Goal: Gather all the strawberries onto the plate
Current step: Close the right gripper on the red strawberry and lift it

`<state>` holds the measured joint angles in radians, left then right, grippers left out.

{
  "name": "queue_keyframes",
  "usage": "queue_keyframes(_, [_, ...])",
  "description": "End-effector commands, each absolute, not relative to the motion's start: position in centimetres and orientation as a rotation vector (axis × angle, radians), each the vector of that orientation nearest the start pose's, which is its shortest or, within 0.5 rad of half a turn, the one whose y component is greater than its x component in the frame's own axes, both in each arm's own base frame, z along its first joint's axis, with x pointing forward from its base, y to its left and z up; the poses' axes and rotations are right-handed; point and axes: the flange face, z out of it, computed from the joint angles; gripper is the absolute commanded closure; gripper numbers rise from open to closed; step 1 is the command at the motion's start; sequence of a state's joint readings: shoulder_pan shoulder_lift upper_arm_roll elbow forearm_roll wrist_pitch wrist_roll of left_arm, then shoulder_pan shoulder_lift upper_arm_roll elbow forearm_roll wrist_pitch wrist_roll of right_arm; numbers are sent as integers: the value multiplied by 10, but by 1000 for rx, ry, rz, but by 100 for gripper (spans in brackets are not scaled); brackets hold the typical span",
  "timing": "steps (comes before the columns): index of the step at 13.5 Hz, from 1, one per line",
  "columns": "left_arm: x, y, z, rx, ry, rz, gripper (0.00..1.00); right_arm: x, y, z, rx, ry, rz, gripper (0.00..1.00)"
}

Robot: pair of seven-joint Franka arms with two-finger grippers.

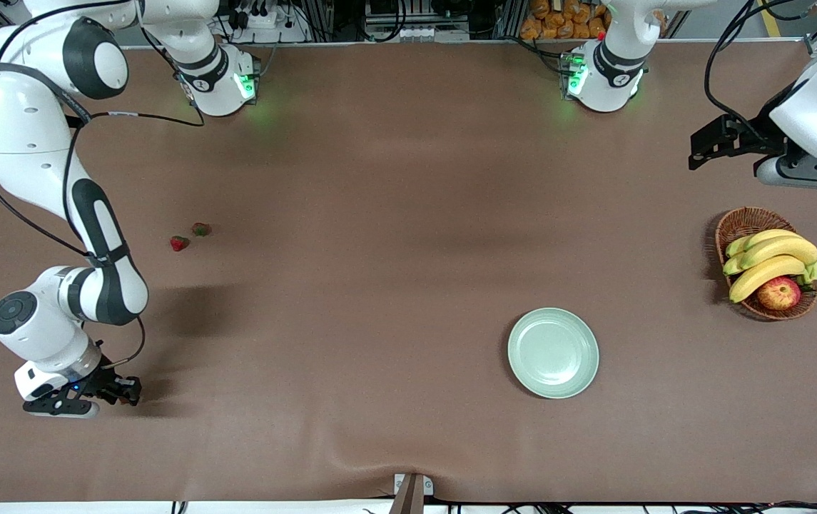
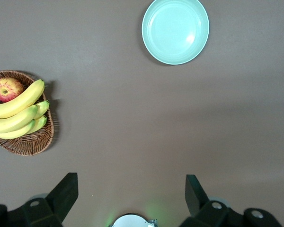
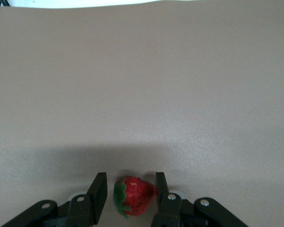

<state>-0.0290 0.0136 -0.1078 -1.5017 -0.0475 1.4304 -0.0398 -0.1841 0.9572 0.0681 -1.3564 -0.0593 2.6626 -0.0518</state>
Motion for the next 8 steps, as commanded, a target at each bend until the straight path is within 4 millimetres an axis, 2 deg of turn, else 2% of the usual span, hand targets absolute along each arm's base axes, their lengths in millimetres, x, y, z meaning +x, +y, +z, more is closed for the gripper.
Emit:
queue_keyframes(1, [543,-76,636,-3189,126,143,0,763,-101,177,-3111,62,-576,62])
queue_keyframes(4, [544,-77,634,-3189,126,138,0,764,-100,180,-3123,-9,-584,100])
queue_keyframes(5, [545,-77,634,-3189,126,141,0,764,-106,180,-3120,7,-584,100])
queue_keyframes(8, [544,-79,634,-3190,124,141,0,769,-82,198,-3099,-4,-581,100])
